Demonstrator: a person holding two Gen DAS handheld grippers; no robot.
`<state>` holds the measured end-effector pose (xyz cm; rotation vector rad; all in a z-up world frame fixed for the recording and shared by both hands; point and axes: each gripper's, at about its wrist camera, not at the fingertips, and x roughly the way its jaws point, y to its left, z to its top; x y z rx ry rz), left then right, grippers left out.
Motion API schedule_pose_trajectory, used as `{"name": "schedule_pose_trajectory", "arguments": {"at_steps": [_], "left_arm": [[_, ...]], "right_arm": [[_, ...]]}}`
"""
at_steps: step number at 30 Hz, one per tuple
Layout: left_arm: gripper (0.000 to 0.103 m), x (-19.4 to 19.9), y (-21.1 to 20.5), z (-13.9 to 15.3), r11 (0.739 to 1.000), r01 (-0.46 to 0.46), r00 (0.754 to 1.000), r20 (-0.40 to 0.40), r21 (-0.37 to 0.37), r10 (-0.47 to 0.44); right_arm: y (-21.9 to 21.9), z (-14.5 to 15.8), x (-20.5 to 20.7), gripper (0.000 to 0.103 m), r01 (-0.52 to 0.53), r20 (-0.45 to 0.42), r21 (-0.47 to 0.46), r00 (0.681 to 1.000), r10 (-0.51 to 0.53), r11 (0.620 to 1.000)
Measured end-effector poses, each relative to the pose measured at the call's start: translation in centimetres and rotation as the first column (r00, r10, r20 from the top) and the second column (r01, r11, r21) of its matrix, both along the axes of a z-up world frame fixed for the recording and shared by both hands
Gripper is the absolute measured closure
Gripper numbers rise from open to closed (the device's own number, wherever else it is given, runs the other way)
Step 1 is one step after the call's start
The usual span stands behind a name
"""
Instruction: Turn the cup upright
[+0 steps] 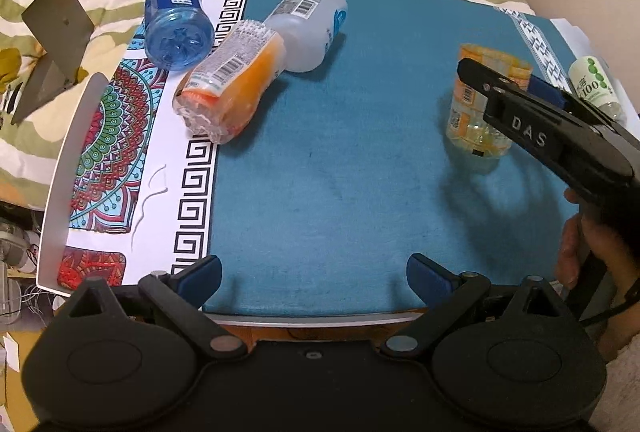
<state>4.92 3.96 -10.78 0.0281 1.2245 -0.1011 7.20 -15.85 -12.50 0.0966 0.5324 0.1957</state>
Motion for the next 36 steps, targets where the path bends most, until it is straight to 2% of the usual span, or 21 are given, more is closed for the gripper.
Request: {"name": "schedule_pose_trajectory", "arguments": {"at_steps": [4,8,12,19,27,32,33,35,36], "left_arm": [[0.002,-0.4,0.1,-0.3,1.000,0.016,1.000,-0.005,0.013,-0.016],[0.002,-0.8,0.1,-0.2,0.999,0.030,1.000,-0.005,0.014,-0.030],[0.002,-0.7,-0.2,0.0,0.999,0.044,0.999,-0.006,0.016,-0.044],[0.002,-0.3,-0.7,-0.2,0.998,0.065,0.998,-0.013,0.028,-0.065],[0.002,-0.1,-0.7,-0.4,0.997,0.067,0.998,-0.020,0.025,-0.066],[0.002,0.1,-0.8,-0.4,0.997,0.073,0.997,-0.018,0.028,-0.072],[0.002,0.1,-0.7,-0.4,0.997,0.072,0.997,-0.018,0.026,-0.072],[0.002,0.2,-0.7,-0.4,0.997,0.073,0.997,-0.017,0.025,-0.073],[0.002,0.2,-0.8,-0.3,0.997,0.074,0.997,-0.016,0.026,-0.073]], "right_arm": [[0.5,-0.6,-1.3,0.031,0.001,0.038,-0.023,0.999,-0.001,1.000],[0.7,-0.6,-2.1,0.031,0.002,0.025,-0.035,1.000,-0.001,0.999],[0.7,0.1,-2.4,0.031,-0.005,-0.049,-0.046,0.999,0.003,0.999],[2.2,1.2,-1.0,0.031,-0.064,-0.192,-0.144,0.981,0.036,0.988],[2.9,2.1,0.3,0.031,-0.085,-0.294,-0.180,0.956,0.029,0.980],[3.0,2.3,0.6,0.029,-0.074,-0.316,-0.181,0.949,0.014,0.981],[3.0,2.3,0.6,0.027,-0.072,-0.320,-0.180,0.947,0.010,0.981],[3.0,2.2,0.7,0.014,-0.061,-0.328,-0.182,0.945,-0.003,0.981],[3.0,2.2,0.7,0.002,-0.056,-0.328,-0.181,0.945,-0.007,0.982]]}}
